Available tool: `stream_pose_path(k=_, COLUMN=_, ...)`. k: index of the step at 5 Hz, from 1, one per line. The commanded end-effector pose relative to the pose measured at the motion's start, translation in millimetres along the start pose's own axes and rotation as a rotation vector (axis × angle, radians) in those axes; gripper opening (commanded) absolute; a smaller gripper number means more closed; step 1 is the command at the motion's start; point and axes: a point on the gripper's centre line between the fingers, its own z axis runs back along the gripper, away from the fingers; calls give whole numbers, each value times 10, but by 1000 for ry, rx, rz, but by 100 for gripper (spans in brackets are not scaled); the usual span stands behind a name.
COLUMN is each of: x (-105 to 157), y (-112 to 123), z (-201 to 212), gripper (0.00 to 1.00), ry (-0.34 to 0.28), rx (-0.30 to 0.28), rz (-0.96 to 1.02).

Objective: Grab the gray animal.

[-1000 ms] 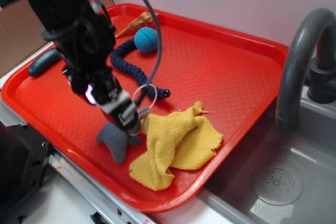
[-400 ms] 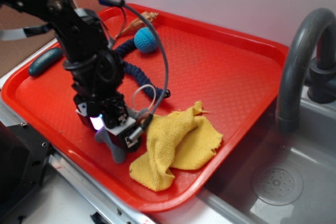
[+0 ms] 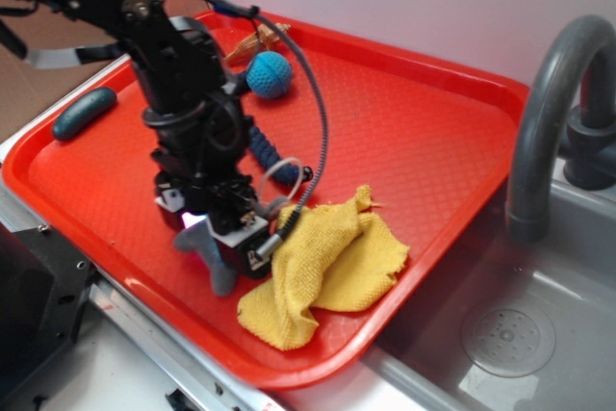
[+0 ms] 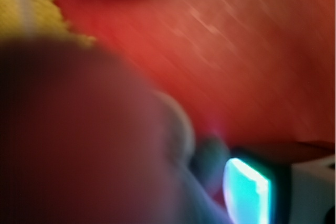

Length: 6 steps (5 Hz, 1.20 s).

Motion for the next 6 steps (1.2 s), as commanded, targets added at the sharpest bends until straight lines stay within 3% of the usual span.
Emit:
stream_pose_path(k=1, x=-55, y=-126, z=0, gripper=0, ry=-24, rx=75, rz=-27)
stream_pose_path(k=2, x=-86, y=-154, z=409, gripper=0, ry=-107, rx=114, rz=57)
stream_pose_path(k=3, x=-146, y=-136, z=910, gripper=0, ry=-229, rx=63, rz=138)
stream_pose_path(k=4, x=-238, y=-13, z=1426, gripper=0, ry=-300, rx=41, rz=211)
stream_pose_path(k=5, x=-384, y=264, z=1926, gripper=0, ry=-383, rx=-1, rz=257)
stream_pose_path(k=6, x=-466, y=432, z=2068, gripper=0, ry=-426, rx=-7, rz=324)
